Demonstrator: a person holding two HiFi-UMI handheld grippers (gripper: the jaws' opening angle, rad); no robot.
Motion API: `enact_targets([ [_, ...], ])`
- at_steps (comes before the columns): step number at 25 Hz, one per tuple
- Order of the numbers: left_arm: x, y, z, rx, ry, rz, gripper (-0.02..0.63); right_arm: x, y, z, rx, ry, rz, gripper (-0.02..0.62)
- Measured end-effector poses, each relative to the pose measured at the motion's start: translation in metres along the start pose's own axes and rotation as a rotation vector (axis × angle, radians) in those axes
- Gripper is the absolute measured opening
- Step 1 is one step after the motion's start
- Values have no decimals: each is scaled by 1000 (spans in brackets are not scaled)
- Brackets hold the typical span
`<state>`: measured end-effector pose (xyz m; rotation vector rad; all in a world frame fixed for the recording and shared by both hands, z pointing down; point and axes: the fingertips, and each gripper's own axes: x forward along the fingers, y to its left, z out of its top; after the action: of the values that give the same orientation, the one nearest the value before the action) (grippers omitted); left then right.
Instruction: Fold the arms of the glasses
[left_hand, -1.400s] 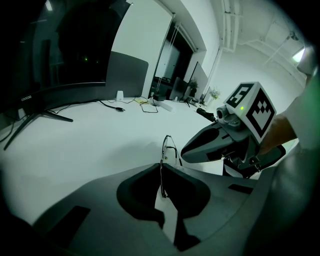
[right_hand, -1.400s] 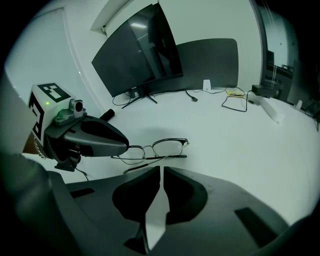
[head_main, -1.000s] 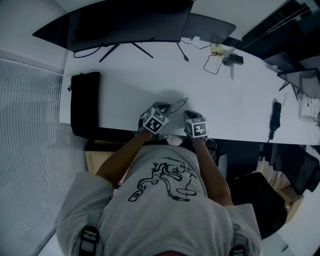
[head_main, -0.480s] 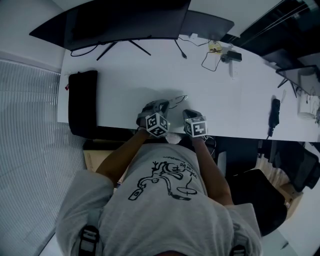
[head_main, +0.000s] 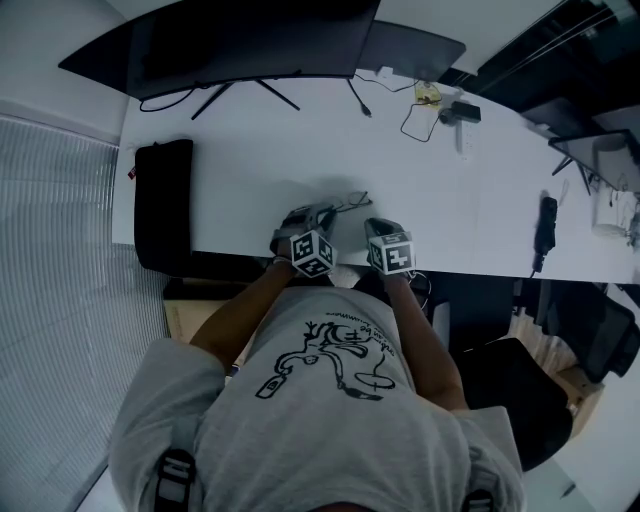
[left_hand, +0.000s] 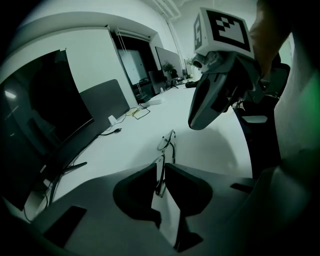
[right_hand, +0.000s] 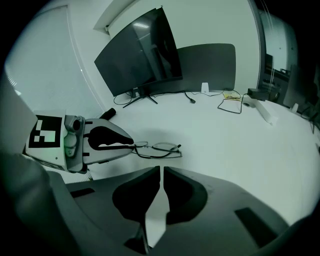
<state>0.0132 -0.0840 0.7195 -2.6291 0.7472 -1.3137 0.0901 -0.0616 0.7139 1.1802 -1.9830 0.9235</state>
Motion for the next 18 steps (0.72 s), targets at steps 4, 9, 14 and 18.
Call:
enact_targets([
  [4, 0, -2, -2, -20, 0, -4, 57, 6, -4, -8, 6, 1, 10, 31],
  [9, -7, 4, 1, -77, -19, 8, 57, -6, -1, 5, 1, -23, 3, 31],
  [14, -16, 16, 8, -178, -52, 24, 57, -22, -1, 22, -11, -54, -5, 31],
  [18, -25, 26, 19, -268, -86, 30, 57, -22, -8, 24, -12, -89, -4, 31],
])
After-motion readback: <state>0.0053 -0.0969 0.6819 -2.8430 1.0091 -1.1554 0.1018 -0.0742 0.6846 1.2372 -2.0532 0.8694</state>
